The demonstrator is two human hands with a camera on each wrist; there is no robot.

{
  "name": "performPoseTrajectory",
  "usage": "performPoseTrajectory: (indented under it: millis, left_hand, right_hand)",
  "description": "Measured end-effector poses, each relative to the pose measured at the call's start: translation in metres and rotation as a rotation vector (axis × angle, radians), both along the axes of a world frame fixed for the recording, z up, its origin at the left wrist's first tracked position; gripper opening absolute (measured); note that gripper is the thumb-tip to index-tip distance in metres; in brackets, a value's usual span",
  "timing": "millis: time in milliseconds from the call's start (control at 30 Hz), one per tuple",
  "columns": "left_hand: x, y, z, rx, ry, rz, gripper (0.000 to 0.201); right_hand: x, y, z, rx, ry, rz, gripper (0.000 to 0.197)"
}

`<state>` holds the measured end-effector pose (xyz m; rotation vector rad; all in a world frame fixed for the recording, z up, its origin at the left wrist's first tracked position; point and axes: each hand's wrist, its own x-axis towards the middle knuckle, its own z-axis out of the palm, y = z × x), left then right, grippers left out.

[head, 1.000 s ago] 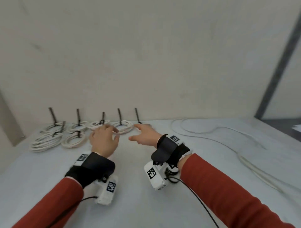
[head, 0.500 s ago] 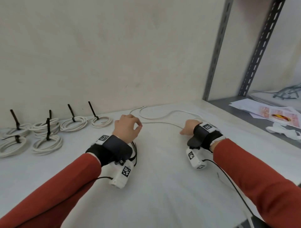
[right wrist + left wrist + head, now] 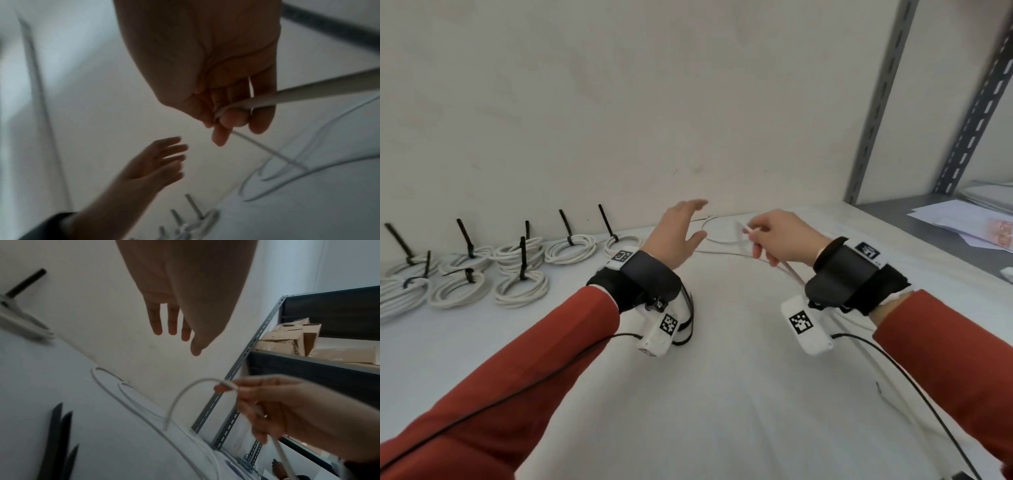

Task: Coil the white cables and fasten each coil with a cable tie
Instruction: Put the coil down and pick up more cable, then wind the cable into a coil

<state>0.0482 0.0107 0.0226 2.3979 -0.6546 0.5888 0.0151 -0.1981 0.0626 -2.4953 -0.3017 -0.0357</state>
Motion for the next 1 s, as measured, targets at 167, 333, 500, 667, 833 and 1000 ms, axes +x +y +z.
performPoseTrajectory:
  millis: [167, 333, 500, 667, 833, 1000]
  left_hand:
    - [-0.014, 0.005, 0.042, -0.051, -0.093, -0.155, 0.039]
    - [-0.029, 0.020, 0.082, -0.153, 0.044, -0.065, 0.027]
    - [-0.030, 0.053, 0.117, -0.084, -0.179, 0.080, 0.030]
    - [-0.028, 0.116, 0.146, -0.168, -0.222, 0.316, 0.030]
    - [-0.032, 0.193, 0.157, -0.215, -0.203, 0.549, 0.028]
    - [-0.048, 0.272, 0.142, -0.155, -0.105, 0.775, 0.024]
  right_hand:
    - [-0.029, 0.042, 0.047, 0.078, -0.247, 0.253, 0.021]
    - [-0.034, 0.054, 0.075, 0.324, -0.193, 0.284, 0.014]
    - [-0.040, 0.051, 0.081, 0.439, -0.058, 0.327, 0.023]
    - [-0.037, 0.029, 0.072, 0.435, 0.032, 0.292, 0.025]
    - [-0.028, 0.000, 0.074, 0.416, 0.067, 0.205, 0.027]
    - [-0.016, -0.026, 0.077, 0.229, -0.069, 0.084, 0.037]
